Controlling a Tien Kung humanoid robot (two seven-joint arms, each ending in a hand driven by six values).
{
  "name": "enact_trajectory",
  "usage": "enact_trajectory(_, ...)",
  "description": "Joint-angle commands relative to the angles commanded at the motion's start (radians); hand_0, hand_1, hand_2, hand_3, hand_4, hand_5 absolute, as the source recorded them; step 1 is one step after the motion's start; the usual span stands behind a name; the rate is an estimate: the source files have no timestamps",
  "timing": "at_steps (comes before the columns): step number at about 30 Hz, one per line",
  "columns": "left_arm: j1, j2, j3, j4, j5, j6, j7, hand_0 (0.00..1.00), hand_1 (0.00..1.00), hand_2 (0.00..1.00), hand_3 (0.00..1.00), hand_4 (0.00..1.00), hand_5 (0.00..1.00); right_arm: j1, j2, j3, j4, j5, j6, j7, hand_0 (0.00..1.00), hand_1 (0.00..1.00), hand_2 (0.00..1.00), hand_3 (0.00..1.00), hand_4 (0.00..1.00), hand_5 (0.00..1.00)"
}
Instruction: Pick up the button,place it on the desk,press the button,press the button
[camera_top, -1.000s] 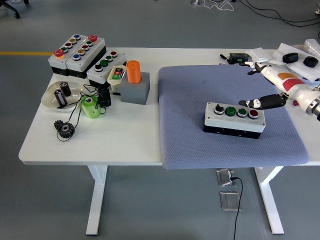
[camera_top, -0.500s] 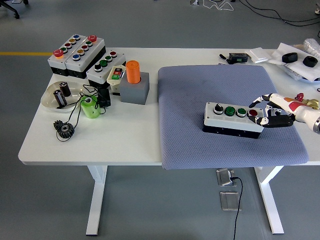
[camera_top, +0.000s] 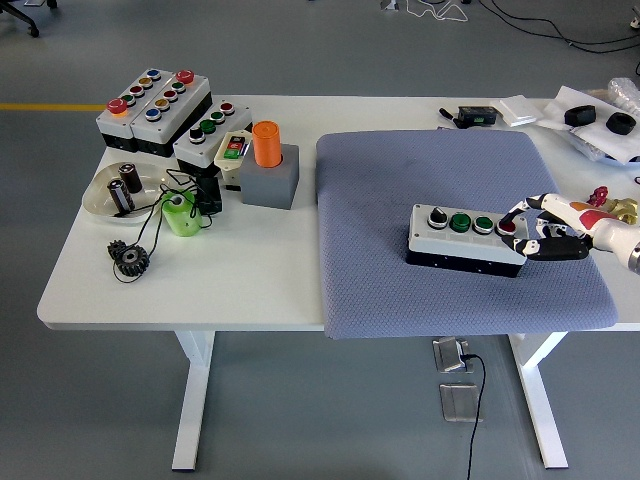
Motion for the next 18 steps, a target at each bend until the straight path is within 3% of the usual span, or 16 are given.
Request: enact_trajectory(18, -0.009, 0.0, -0.006, 0.0, -0.005, -0.003, -0.001, 0.676, 0.747, 0.776, 0.587, 0.363, 0.958, 0.018, 0.015, -0.036, -0.035, -0.005, 0.005, -0.012, 0.156, 0.002, 0.104, 0.678, 0.675, 0.543)
